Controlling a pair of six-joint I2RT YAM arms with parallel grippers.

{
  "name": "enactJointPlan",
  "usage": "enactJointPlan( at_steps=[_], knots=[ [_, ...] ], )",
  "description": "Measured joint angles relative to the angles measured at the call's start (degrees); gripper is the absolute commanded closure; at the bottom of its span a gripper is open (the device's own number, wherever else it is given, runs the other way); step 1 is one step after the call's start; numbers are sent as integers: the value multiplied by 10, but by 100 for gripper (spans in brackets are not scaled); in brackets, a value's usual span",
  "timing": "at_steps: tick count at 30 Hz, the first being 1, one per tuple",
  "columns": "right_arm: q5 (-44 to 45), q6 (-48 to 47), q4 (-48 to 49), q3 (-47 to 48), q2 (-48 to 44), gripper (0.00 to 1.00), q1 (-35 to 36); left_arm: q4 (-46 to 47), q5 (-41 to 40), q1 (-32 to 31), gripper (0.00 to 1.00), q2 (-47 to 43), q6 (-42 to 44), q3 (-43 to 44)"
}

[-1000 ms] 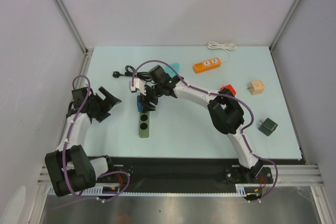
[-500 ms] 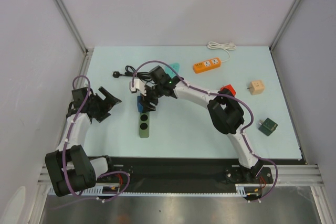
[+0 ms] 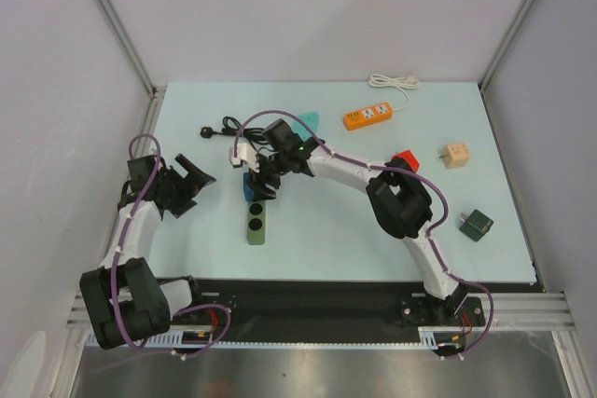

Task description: Insert the plug

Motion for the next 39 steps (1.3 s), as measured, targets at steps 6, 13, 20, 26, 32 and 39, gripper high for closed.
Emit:
enactJointPlan(
  at_steps=[6, 13, 20, 26, 32, 39],
  knots=[
    [3, 0, 11, -4, 0, 100, 0, 0, 0, 0, 0, 0, 0, 0],
    [7, -2, 14, -5, 4, 100, 2, 0, 0, 0, 0, 0, 0, 0],
    [20, -2, 14, -5, 4, 100, 6, 0, 0, 0, 0, 0, 0, 0],
    [39, 9, 53, -30, 0, 100, 14, 5, 7, 0, 7, -1, 0, -2],
    [32, 39, 126, -80, -7, 100, 10, 60, 87, 1, 51, -27, -9, -41],
    [16, 64, 154, -95, -8, 100, -1, 113, 168, -3, 67, -19, -26, -59]
  ],
)
